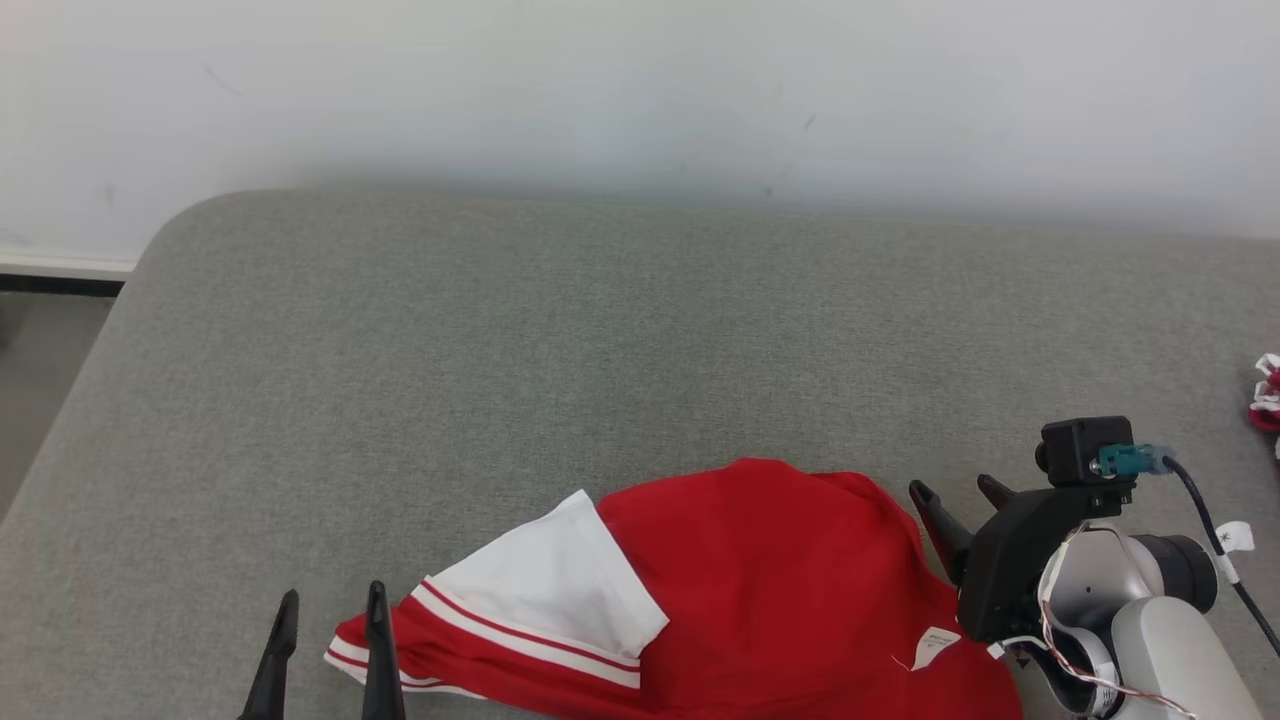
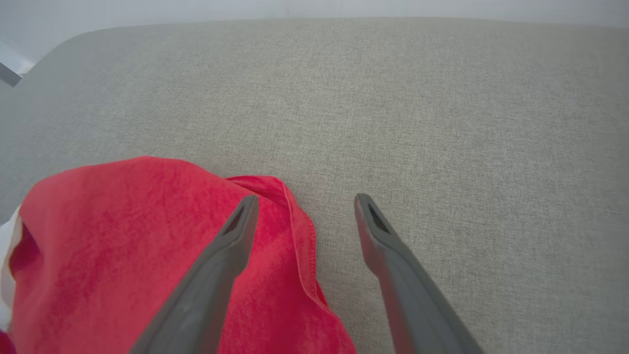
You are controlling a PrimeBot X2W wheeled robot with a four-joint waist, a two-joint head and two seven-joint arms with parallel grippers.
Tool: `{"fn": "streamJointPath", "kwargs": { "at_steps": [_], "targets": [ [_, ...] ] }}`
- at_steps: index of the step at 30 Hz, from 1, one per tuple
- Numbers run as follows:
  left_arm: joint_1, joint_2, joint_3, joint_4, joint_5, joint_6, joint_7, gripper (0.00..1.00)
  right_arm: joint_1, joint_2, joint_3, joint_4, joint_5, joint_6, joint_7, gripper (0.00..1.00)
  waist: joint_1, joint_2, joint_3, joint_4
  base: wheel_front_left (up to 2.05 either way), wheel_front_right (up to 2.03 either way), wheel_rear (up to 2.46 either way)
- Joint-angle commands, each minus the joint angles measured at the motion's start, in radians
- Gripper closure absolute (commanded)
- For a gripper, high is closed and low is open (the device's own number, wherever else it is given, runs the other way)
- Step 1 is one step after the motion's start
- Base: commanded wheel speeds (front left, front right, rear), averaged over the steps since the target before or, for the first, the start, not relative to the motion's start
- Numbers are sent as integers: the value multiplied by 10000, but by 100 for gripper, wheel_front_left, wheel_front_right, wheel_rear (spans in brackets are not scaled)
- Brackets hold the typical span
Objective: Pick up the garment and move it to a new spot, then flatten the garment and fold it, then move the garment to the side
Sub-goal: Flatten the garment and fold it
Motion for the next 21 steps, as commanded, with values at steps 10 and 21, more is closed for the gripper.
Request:
{"fn": "streamJointPath", "kwargs": {
  "at_steps": [10,21],
  "targets": [
    [-45,-557,68,-61,601,-1302,-29,0,-1278,-461,8,1100,239,-26,942,0,0,0,701,1078,0,0,0],
    [-330,-672,34,232,704,-1609,-30,0,-1603,-794,493,2005,449,-26,1685,34,0,0,1157,1379,0,0,0]
  ]
}}
